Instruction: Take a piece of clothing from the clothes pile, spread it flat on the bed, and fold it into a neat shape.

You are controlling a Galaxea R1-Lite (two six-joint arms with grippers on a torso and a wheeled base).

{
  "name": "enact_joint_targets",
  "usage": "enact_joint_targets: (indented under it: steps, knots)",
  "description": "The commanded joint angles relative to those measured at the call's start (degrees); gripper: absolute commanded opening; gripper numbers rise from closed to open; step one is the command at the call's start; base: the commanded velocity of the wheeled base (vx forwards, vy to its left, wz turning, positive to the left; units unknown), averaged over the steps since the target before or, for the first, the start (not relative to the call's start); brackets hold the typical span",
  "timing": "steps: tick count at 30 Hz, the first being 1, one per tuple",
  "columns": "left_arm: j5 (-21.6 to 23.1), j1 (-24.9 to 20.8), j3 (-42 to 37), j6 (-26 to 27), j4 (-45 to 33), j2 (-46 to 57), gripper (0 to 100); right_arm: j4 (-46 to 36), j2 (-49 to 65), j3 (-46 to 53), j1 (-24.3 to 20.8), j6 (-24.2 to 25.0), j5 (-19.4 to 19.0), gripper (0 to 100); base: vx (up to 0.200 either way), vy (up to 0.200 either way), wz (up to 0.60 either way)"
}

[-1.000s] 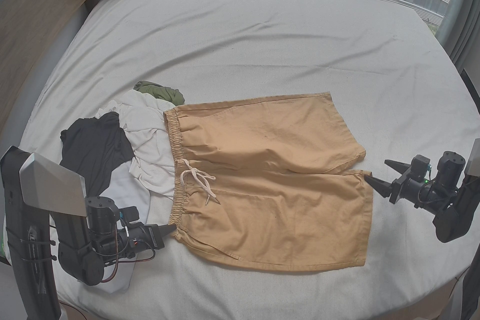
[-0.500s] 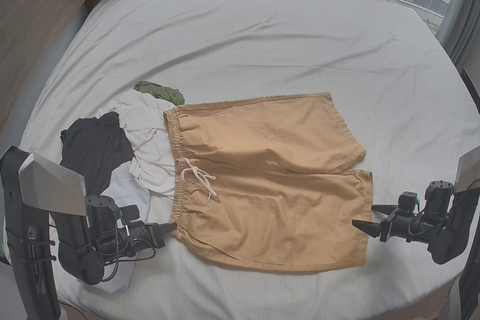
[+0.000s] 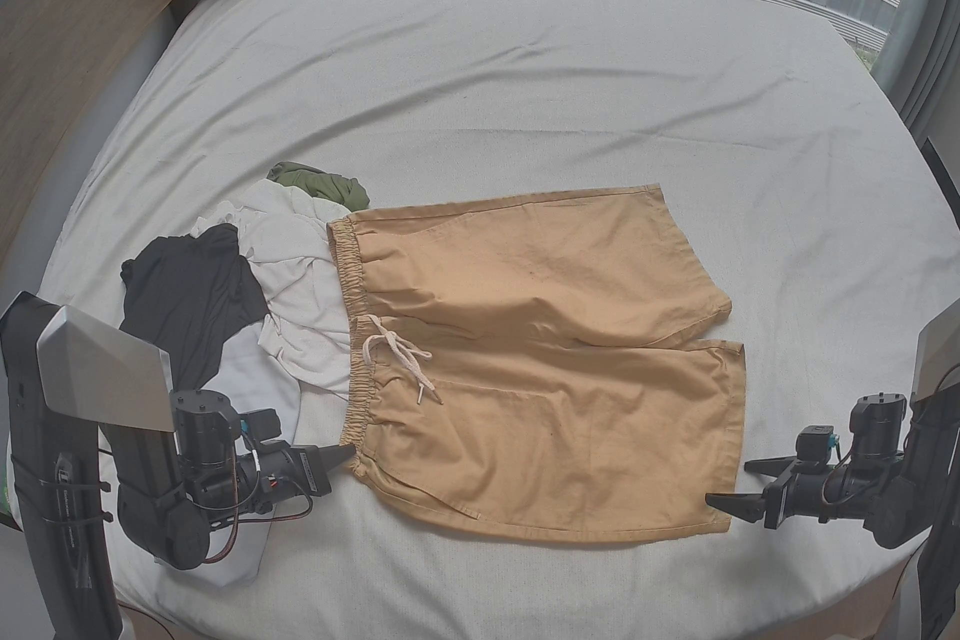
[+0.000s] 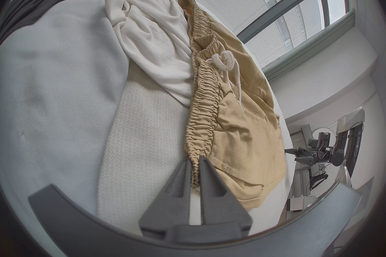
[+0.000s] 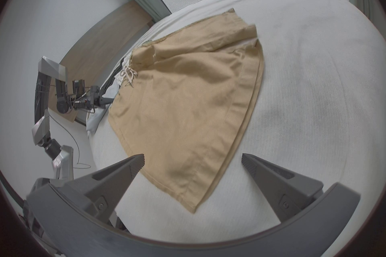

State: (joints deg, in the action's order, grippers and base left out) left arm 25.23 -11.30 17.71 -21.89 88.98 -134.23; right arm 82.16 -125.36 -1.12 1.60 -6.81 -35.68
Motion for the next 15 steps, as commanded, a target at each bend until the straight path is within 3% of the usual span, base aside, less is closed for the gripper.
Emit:
enact_joint_targets:
  steps: [1,15]
  knots:
    - [-0.01,-0.04,0.04,-0.08,0.14,-0.07,0,-1.22,-2.96,1.12,0.07,-1.1,0.0,100,0.0,0.0,0.0]
    - [-0.01,-0.04,0.22,-0.08,0.14,-0.15,0,-2.89,-5.25,1.12,-2.56,-1.54,-0.18,100,0.0,0.0,0.0]
